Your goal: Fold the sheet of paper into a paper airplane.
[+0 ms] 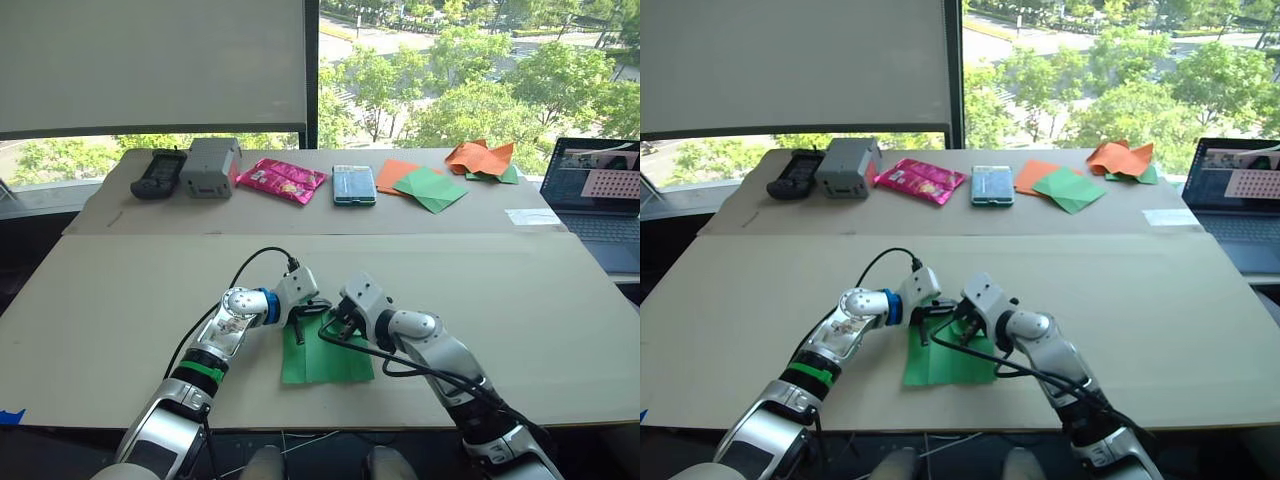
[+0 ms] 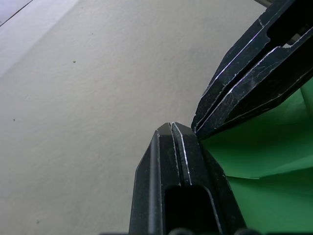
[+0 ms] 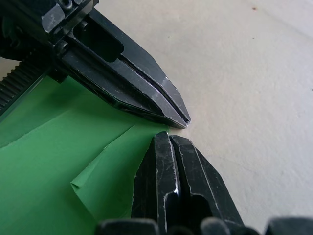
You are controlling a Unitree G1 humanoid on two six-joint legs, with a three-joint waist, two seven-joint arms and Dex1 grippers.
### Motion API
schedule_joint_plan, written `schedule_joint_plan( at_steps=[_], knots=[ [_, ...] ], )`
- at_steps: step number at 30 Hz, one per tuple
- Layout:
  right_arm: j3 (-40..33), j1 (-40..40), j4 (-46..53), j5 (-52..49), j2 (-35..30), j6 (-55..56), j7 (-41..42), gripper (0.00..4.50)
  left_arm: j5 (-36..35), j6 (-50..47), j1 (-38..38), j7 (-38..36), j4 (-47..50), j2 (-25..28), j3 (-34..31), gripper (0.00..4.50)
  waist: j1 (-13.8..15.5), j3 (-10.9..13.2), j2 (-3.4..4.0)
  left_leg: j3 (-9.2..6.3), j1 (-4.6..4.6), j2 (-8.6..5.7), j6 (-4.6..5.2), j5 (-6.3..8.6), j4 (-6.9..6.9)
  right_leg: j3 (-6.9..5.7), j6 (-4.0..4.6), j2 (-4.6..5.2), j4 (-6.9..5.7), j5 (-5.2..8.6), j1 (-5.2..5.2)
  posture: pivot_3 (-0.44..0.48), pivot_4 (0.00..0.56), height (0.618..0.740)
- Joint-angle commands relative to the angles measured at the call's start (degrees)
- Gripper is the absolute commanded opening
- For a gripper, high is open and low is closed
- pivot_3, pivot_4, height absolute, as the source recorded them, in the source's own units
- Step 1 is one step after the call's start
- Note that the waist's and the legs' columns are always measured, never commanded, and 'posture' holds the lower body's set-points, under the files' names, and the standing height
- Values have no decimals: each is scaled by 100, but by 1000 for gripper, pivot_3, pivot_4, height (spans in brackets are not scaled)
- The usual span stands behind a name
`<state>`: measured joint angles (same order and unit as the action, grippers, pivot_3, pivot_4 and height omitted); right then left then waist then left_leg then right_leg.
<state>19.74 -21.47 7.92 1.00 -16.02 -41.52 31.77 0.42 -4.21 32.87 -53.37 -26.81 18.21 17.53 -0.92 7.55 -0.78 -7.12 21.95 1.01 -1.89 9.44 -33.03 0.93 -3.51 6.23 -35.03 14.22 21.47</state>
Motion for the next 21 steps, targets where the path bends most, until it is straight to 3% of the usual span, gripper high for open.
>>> schedule_joint_plan(
  at_steps=[1,7,21],
  knots=[
    [135,281,110,83,-193,-154,-12,13,236,-35,-206,-22,-142,94,183,0,15,-10,4,0,1,0,0,0,0,0,-1,0,1,1,0,0,150,706],
    [163,515,354,58,-304,-285,-62,13,257,-11,-210,-20,-170,105,193,0,17,-27,9,0,0,0,-44,27,0,-1,-2,2,2,10,-7,0,150,706],
    [56,1102,965,-9,-667,-557,-165,13,278,83,-150,-21,-299,100,213,0,20,-33,6,0,-1,-1,-49,30,-1,-12,-4,11,6,17,-11,0,150,706]
  ],
)
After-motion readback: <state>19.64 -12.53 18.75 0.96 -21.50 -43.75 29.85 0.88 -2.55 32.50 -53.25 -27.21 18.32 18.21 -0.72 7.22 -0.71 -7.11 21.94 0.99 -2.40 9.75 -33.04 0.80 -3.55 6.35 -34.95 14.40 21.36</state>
